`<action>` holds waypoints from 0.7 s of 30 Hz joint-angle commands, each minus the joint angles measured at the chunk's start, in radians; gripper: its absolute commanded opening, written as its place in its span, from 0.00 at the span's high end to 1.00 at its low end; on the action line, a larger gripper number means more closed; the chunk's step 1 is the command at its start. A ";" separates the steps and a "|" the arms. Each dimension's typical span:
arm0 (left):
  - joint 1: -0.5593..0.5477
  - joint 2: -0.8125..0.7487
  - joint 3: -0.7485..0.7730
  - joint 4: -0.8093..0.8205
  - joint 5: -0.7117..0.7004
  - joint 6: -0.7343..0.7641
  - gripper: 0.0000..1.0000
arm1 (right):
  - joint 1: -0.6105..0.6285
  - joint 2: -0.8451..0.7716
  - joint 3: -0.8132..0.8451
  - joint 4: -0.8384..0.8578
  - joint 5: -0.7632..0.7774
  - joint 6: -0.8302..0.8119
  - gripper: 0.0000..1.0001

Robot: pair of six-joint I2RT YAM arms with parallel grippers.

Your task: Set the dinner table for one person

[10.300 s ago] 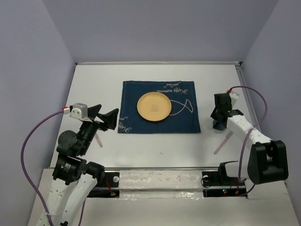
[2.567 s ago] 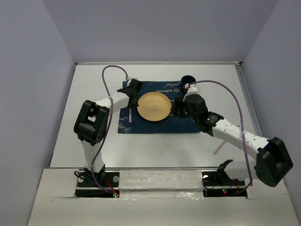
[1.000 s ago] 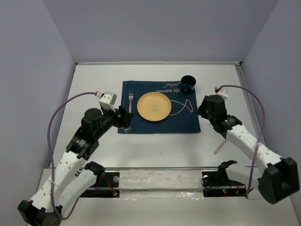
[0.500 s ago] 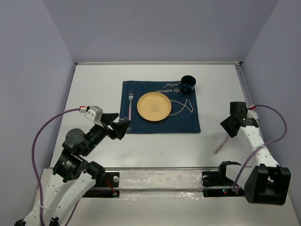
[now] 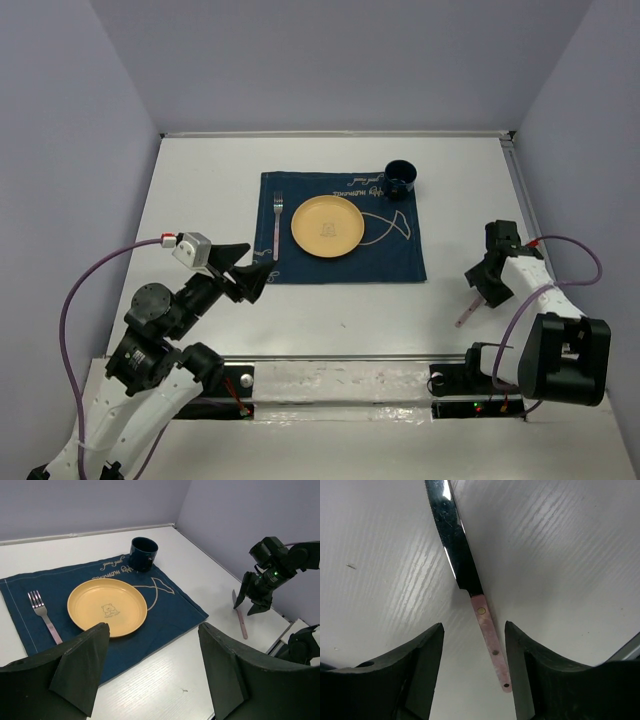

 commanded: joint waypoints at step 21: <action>-0.010 0.012 -0.001 0.022 -0.017 -0.002 0.17 | -0.008 0.017 -0.070 0.207 -0.068 -0.045 0.97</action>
